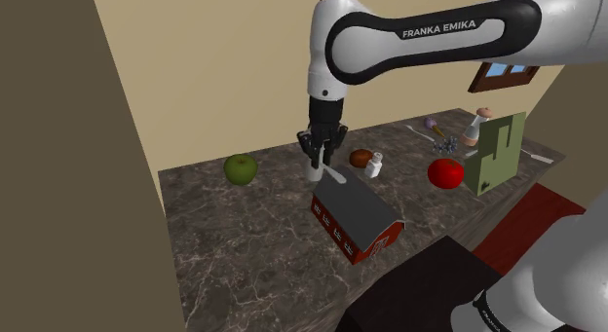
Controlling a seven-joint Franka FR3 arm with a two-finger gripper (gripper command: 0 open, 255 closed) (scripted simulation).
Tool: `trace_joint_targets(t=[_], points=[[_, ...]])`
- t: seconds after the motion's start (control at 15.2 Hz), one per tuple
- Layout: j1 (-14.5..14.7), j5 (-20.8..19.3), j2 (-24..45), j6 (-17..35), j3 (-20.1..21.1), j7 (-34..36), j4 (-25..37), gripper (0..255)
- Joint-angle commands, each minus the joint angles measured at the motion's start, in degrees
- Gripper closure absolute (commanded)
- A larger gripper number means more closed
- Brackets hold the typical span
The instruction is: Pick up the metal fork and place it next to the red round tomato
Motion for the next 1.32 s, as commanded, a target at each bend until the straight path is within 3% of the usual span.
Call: trace_joint_targets(t=[0.0, 0.59, 1.25], points=[[-1.47, 0.05, -1.46, 0.18, -1.50, -3.15, -1.77, 255], [-7.35, -1.29, -5.22, -0.05, -8.32, -15.56, -5.93, 255], [-13.84, -4.17, -3.92, -0.55, -15.84, -28.69, -4.47, 255]])
